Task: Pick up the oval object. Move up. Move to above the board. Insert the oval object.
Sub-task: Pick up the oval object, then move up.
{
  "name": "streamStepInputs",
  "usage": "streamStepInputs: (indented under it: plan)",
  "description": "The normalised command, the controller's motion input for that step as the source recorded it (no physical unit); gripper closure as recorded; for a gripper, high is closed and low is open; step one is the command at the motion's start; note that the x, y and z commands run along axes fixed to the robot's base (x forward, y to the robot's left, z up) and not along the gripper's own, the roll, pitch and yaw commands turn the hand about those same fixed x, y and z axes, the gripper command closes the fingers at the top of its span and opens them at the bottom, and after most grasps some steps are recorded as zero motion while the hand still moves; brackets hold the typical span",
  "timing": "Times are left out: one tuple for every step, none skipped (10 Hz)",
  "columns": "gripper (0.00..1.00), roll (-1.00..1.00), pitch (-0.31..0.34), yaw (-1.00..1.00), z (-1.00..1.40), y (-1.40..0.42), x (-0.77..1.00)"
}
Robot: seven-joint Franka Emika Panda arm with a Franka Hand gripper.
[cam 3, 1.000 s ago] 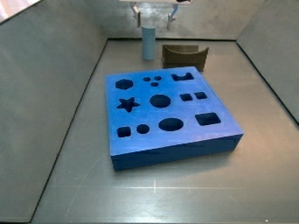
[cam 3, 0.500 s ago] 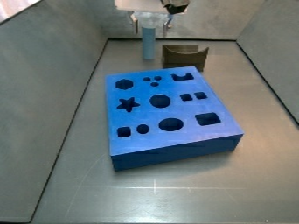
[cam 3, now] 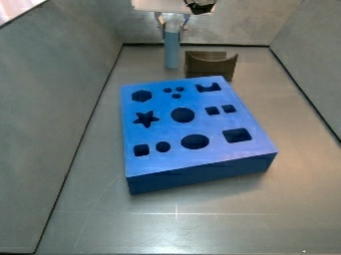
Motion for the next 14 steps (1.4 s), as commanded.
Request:
streamStepInputs:
  plan:
    - [1.0,0.0,0.0,0.0,0.0,0.0,0.0]
    - [1.0,0.0,0.0,0.0,0.0,0.0,0.0]
    - [1.0,0.0,0.0,0.0,0.0,0.0,0.0]
    - [1.0,0.0,0.0,0.0,0.0,0.0,0.0]
    - [1.0,0.0,0.0,0.0,0.0,0.0,0.0]
    - [1.0,0.0,0.0,0.0,0.0,0.0,0.0]
    - [1.0,0.0,0.0,0.0,0.0,0.0,0.0]
    - [1.0,0.0,0.0,0.0,0.0,0.0,0.0]
    - [1.0,0.0,0.0,0.0,0.0,0.0,0.0]
    - [1.0,0.0,0.0,0.0,0.83,0.0,0.0]
    - [1.0,0.0,-0.008,-0.04,0.84,0.01,0.01]
    - [1.0,0.0,0.016,-0.04,0.74,0.01,-0.01]
    - [1.0,0.0,0.023,-0.04,0.59,0.01,-0.01]
    - [1.0,0.0,0.028,-0.03,0.43,0.01,-0.01]
